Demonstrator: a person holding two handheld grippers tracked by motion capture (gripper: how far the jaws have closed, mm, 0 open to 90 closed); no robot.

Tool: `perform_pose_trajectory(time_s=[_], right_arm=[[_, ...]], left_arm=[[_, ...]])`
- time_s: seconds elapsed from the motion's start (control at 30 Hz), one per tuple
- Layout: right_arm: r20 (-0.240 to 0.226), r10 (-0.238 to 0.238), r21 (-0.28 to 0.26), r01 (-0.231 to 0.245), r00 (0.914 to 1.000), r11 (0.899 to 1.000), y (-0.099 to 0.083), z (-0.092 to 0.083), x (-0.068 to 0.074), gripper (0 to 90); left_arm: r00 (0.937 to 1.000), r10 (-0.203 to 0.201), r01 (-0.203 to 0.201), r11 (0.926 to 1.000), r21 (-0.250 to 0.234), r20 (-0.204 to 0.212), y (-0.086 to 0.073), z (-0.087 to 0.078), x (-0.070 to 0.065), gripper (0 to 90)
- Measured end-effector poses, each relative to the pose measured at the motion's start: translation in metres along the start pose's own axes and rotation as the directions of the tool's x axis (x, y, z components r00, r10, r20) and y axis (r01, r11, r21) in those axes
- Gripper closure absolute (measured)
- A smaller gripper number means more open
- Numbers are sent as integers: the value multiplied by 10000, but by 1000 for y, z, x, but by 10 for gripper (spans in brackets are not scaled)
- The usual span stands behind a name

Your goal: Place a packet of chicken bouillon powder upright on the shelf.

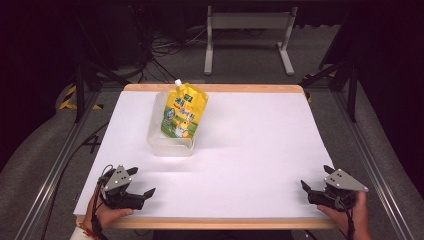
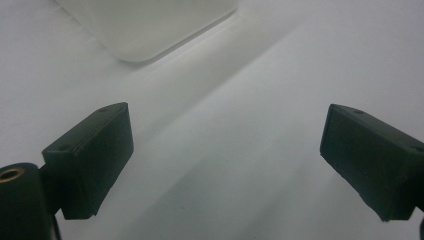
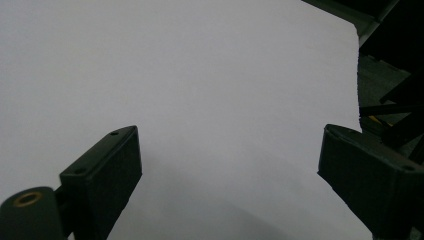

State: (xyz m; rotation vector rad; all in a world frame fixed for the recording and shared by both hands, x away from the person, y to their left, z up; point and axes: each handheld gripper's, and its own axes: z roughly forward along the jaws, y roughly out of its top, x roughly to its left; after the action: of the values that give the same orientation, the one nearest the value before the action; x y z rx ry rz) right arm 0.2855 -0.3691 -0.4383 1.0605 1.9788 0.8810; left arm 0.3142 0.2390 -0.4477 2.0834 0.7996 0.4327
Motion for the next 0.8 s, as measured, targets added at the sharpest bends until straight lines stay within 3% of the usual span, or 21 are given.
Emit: perform_pose_trajectory(time_s=[0.8], right_arm=[[89, -80, -20, 80, 9999, 10000, 0, -1, 1, 108]], left_arm=[[10000, 24, -24, 10000, 86, 12, 1, 2, 0, 75]])
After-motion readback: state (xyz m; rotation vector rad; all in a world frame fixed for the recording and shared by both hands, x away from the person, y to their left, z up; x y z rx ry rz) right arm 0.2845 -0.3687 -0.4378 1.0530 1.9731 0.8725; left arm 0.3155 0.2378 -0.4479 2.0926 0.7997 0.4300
